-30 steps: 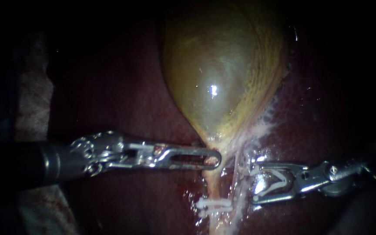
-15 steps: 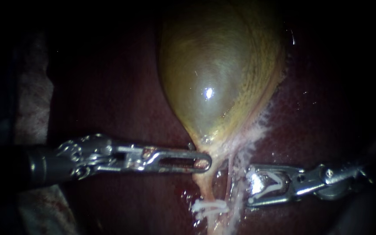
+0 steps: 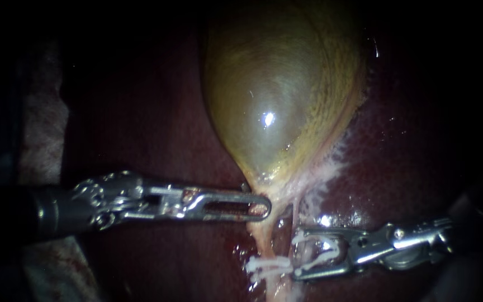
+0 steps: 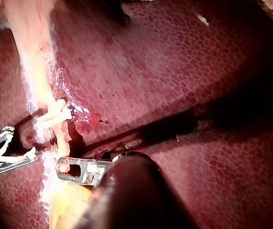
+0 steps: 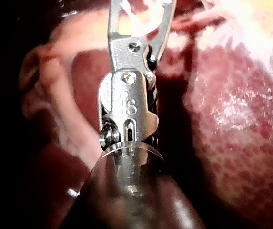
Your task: Clipping third clip left tube
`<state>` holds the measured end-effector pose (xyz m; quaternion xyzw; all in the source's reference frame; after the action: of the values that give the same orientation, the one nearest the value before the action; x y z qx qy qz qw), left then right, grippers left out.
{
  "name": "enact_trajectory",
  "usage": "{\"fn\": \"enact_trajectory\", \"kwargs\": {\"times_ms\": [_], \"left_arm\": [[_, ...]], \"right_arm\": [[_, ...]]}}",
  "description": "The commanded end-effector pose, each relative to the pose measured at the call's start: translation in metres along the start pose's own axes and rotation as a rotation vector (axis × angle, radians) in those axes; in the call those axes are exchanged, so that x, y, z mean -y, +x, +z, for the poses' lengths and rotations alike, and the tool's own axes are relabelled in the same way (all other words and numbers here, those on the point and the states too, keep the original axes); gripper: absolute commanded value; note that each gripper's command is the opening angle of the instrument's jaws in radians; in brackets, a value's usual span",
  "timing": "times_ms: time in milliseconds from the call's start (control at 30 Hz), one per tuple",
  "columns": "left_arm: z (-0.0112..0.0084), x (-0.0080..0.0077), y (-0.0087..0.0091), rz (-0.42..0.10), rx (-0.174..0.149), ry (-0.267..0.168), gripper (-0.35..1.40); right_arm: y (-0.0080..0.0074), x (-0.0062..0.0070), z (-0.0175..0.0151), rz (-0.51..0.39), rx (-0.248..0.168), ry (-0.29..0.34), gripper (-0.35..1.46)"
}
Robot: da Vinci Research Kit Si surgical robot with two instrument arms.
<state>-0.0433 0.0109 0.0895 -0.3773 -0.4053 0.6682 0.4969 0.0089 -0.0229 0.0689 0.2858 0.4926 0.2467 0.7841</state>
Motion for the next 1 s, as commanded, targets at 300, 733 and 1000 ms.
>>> {"fn": "enact_trajectory", "kwargs": {"times_ms": [300, 733, 1000], "left_arm": [[0.0, -0.0001, 0.0, -0.001, -0.001, 0.001, -0.35], [-0.0001, -0.0003, 0.0, -0.002, -0.001, 0.001, -0.35], [-0.0001, -0.0003, 0.0, -0.002, -0.001, 0.001, -0.35]], "right_arm": [[-0.0002, -0.0014, 0.0026, 0.08, -0.007, -0.004, 0.6], [-0.0007, -0.0023, 0.0024, 0.163, 0.03, -0.004, 0.55], [-0.0011, -0.0022, 0.0011, 0.229, 0.098, -0.027, 0.51]]}}
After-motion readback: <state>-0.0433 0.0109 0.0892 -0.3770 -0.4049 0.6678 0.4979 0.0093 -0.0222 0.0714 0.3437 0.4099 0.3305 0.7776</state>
